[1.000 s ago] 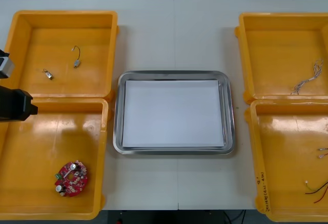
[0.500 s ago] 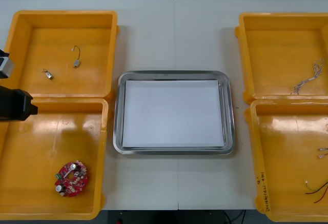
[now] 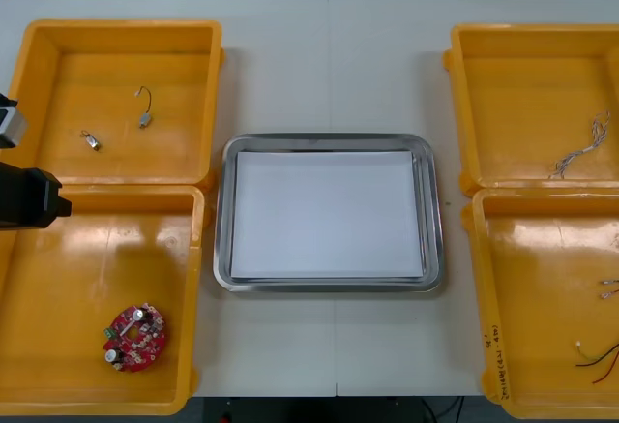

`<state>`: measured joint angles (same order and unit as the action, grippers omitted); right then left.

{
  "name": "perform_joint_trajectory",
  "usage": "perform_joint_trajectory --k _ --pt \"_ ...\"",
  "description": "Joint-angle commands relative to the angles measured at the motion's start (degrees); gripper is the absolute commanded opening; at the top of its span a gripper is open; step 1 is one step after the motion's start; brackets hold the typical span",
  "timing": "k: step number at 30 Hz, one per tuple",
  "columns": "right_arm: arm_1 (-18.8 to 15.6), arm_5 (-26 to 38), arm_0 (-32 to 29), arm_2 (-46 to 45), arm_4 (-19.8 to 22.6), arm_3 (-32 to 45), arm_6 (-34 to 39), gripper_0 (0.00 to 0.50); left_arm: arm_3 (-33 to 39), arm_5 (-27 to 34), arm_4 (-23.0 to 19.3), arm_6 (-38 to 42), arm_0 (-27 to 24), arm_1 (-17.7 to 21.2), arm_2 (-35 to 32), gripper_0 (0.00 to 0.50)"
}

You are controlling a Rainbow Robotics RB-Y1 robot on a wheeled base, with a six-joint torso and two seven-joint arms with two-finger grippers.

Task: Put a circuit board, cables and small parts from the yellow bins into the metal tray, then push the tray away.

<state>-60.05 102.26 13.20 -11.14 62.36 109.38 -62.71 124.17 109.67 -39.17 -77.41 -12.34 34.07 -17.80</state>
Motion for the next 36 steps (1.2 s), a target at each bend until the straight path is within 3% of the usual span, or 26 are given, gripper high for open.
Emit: perform_joint_trajectory --k 1,36 --pt "-2.53 -0.31 -0.54 -0.90 -0.13 1.18 -0.05 0.500 0.90 0.33 -0.47 0.77 0.92 2.49 -0.05 0.500" --pt "-2.35 -0.22 -1.33 -0.99 -0.13 0.92 -0.05 0.500 -0.25 0.33 -0.73 3.05 1.97 3.11 0.75 0.500"
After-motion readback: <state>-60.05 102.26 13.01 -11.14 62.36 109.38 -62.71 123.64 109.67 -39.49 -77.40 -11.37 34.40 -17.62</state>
